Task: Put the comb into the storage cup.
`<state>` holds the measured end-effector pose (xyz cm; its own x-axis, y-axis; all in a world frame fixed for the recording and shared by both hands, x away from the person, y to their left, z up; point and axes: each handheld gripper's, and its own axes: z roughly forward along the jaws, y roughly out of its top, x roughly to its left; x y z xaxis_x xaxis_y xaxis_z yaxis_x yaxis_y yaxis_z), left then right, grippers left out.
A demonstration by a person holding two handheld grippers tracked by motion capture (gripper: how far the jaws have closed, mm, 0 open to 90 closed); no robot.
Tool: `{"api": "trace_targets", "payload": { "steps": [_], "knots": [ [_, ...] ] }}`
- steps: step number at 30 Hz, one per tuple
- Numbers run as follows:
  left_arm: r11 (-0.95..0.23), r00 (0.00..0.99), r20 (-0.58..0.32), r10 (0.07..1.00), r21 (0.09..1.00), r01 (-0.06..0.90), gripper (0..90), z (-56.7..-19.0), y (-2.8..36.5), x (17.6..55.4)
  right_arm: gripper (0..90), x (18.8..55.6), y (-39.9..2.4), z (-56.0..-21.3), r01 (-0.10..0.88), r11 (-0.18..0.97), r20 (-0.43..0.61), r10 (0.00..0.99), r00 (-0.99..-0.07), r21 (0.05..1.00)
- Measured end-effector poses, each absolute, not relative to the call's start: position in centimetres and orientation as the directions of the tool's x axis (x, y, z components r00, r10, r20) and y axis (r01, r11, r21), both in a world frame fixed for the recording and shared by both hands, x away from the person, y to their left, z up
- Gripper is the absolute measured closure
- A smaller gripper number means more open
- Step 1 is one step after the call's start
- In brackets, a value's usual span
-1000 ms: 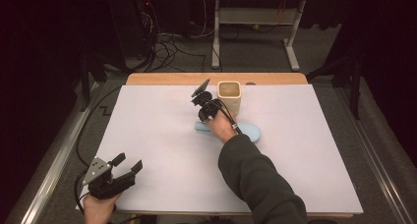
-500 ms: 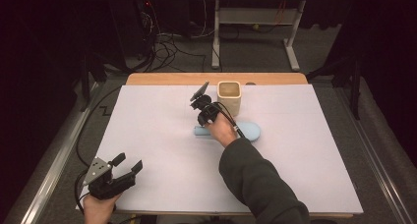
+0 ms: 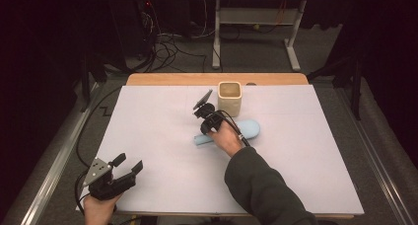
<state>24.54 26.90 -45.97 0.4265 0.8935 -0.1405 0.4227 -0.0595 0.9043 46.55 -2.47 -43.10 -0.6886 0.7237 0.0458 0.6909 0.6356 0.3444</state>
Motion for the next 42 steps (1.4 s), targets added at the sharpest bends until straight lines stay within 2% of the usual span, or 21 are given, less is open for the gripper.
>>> {"api": "trace_targets", "payload": {
  "steps": [42],
  "knots": [
    [-0.065,0.427,-0.138,0.894,0.902,0.427,29.8,-46.0,26.8,24.5,90.0,40.5,-6.3,-43.0,0.615,0.688,0.056,0.648,-0.76,0.385]
  ]
}}
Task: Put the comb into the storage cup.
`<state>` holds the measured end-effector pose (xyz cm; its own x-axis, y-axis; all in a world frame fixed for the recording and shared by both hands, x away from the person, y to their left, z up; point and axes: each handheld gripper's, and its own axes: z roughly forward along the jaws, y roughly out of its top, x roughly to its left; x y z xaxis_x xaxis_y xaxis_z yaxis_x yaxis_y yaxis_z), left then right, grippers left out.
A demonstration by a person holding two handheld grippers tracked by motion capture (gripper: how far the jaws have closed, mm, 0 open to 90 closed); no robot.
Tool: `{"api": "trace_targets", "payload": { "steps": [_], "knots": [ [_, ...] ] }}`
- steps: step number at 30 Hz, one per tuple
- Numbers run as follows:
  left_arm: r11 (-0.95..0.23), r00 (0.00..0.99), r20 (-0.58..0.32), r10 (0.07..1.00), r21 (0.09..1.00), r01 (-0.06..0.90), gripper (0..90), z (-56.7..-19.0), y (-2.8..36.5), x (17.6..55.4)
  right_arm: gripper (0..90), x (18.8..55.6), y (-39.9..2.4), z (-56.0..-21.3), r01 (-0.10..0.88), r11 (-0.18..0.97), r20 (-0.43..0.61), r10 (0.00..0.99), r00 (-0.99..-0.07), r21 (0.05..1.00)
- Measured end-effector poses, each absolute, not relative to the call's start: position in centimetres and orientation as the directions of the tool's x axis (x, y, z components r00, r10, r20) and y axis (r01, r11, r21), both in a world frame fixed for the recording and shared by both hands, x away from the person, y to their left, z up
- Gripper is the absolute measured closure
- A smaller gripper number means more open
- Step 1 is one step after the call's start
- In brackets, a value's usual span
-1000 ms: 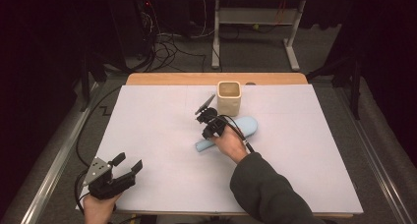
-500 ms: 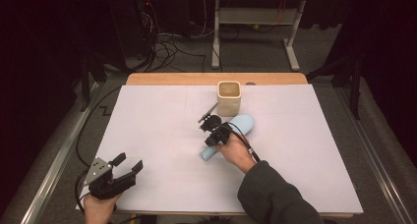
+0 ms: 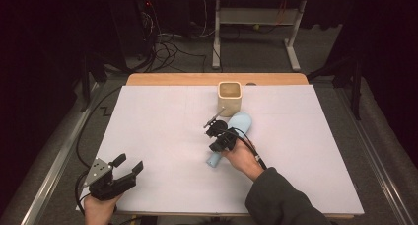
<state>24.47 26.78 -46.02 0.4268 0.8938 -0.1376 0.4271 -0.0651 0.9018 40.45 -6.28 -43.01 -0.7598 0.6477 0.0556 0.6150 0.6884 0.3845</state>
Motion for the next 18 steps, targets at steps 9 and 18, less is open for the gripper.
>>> {"api": "trace_targets", "payload": {
  "steps": [9,18],
  "knots": [
    [-0.066,0.428,-0.137,0.893,0.902,0.427,29.8,-46.0,26.7,24.5,90.0,39.6,-7.3,-42.9,0.608,0.697,0.055,0.639,-0.767,0.381],
    [-0.068,0.427,-0.135,0.894,0.902,0.427,29.8,-46.0,26.7,24.5,90.0,39.0,-8.1,-42.5,0.601,0.702,0.047,0.635,-0.771,0.383]
  ]
}}
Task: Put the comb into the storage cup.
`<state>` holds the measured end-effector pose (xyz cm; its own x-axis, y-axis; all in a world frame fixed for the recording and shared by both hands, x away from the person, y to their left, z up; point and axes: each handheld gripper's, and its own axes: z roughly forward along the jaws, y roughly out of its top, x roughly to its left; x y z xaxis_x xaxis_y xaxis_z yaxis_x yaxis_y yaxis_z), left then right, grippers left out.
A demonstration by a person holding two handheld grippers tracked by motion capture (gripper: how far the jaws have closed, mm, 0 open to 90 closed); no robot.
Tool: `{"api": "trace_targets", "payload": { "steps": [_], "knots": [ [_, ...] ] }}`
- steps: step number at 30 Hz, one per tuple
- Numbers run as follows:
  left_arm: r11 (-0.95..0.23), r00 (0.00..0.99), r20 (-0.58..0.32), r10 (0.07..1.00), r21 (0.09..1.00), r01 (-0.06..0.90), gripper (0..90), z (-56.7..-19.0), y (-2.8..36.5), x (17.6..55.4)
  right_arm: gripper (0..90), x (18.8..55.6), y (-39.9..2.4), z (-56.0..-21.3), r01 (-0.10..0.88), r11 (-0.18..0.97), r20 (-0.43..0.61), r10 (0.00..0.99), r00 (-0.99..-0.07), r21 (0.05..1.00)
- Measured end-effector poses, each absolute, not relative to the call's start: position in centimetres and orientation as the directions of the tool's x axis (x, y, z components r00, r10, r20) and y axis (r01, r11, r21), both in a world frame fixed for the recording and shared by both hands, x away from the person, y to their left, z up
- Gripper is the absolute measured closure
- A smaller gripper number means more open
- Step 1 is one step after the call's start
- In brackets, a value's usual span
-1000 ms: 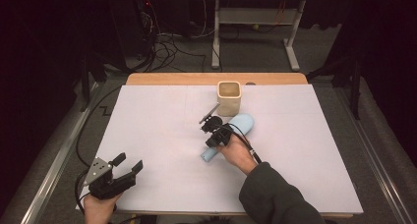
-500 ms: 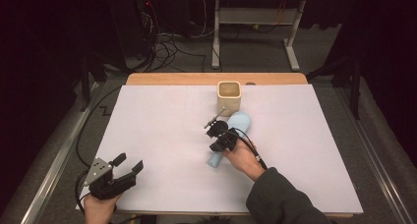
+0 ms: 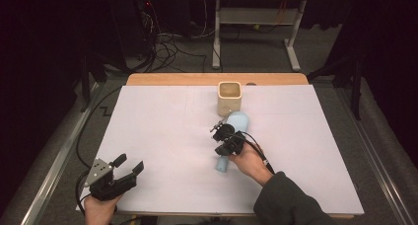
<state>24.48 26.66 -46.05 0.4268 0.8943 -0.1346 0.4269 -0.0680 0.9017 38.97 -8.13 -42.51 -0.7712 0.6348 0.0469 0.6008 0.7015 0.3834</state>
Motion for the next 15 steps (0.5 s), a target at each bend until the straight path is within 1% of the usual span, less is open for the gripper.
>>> {"api": "trace_targets", "payload": {
  "steps": [9,15],
  "knots": [
    [-0.065,0.423,-0.138,0.896,0.9,0.431,29.8,-46.1,26.7,24.5,90.0,38.5,-8.9,-42.3,0.595,0.709,0.042,0.629,-0.776,0.378],
    [-0.09,0.431,-0.116,0.895,0.899,0.429,29.8,-46.1,26.3,24.5,90.0,38.5,-9.3,-42.2,0.583,0.728,0.032,0.615,-0.788,0.36]
  ]
}}
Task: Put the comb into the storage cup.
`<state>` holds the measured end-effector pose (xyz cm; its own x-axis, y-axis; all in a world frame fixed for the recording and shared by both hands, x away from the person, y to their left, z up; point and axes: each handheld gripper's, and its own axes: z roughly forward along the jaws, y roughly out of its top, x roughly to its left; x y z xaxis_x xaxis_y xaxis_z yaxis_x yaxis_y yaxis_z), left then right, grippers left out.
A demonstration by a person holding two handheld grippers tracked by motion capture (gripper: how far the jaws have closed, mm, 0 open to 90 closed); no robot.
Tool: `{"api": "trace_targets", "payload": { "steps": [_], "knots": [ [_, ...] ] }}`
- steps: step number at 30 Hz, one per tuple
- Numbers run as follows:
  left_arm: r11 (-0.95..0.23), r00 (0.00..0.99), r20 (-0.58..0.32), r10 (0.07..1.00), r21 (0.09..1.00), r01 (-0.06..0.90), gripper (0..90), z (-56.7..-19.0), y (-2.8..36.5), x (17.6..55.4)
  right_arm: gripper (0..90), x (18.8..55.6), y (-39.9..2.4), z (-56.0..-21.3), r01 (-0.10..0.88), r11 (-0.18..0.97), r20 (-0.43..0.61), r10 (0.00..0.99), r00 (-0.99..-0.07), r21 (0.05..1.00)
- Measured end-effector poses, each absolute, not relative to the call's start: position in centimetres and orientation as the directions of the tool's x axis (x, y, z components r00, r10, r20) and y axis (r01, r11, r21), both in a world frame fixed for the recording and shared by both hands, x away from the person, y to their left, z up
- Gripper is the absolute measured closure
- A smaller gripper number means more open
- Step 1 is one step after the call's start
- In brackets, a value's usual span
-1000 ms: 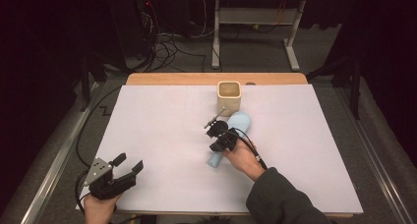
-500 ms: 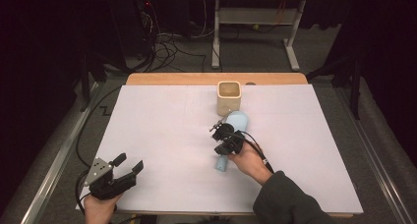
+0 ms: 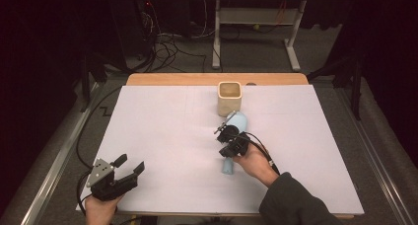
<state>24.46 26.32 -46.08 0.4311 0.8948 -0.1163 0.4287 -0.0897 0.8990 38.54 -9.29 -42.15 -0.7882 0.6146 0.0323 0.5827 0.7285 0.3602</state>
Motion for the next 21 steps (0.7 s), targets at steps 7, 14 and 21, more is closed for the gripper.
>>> {"api": "trace_targets", "payload": {
  "steps": [7,14,21],
  "knots": [
    [-0.087,0.433,-0.122,0.893,0.898,0.431,29.8,-46.1,26.3,24.5,90.0,38.5,-10.1,-42.0,0.591,0.727,0.029,0.622,-0.782,0.351],
    [-0.085,0.432,-0.123,0.893,0.898,0.432,29.8,-46.1,26.3,24.5,90.0,38.3,-10.6,-42.0,0.592,0.729,0.016,0.626,-0.78,0.344],
    [-0.085,0.433,-0.123,0.893,0.898,0.431,29.8,-46.1,26.3,24.5,90.0,38.3,-11.2,-42.0,0.599,0.724,0.008,0.635,-0.772,0.342]
  ]
}}
